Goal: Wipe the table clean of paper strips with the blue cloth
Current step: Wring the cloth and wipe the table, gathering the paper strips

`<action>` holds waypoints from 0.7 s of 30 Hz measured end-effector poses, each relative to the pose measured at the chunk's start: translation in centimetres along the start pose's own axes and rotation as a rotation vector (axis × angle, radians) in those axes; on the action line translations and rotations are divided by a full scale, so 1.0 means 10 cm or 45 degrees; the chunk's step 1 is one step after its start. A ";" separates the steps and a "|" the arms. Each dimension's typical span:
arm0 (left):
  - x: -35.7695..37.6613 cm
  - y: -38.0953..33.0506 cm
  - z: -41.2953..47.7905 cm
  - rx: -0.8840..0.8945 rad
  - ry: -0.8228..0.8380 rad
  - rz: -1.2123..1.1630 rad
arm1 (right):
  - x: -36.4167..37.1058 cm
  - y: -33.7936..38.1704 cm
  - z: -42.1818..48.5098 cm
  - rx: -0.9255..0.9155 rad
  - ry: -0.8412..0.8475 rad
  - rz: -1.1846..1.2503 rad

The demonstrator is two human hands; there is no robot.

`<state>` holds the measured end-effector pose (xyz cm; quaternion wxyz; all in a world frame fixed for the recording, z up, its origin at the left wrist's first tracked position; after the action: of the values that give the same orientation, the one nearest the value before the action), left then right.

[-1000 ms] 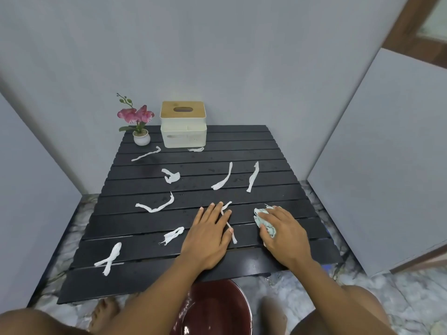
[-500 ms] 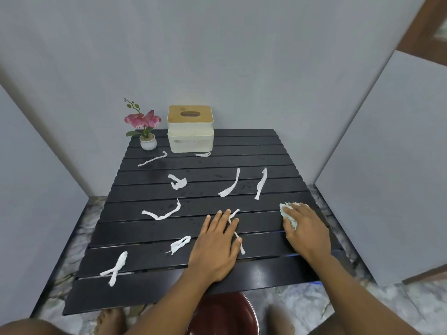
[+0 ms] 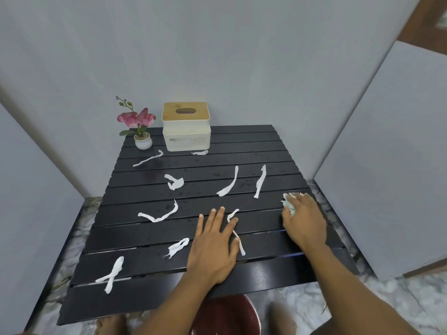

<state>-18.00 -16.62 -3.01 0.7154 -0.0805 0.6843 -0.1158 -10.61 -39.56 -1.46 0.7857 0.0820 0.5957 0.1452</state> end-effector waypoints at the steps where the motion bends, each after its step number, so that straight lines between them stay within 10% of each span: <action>1: 0.00 0.02 0.01 -0.037 -0.002 0.000 | 0.03 0.12 0.00 -0.017 0.001 0.019; 9: 0.04 0.05 0.02 -0.049 0.011 0.022 | 0.13 1.00 -0.68 -0.574 0.183 0.262; 16: 0.03 0.03 0.02 -0.041 0.010 0.016 | -0.29 -0.32 -0.37 0.137 -0.001 0.131; 21: 0.03 0.03 0.01 -0.045 0.007 0.026 | -0.19 0.26 -0.72 -0.023 -0.084 0.109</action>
<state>-17.87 -16.45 -3.35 0.7132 -0.0857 0.6890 -0.0967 -18.34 -38.02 -0.93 0.7987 0.1051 0.5640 0.1814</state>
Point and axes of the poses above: each hand's wrist, its own z-axis towards the middle knuckle, its own x-axis out of the palm, y = z × x, the point moved 8 cm from there along z, towards the middle knuckle, and after that the axes turned 9 degrees about -x, right-handed, at the moved point
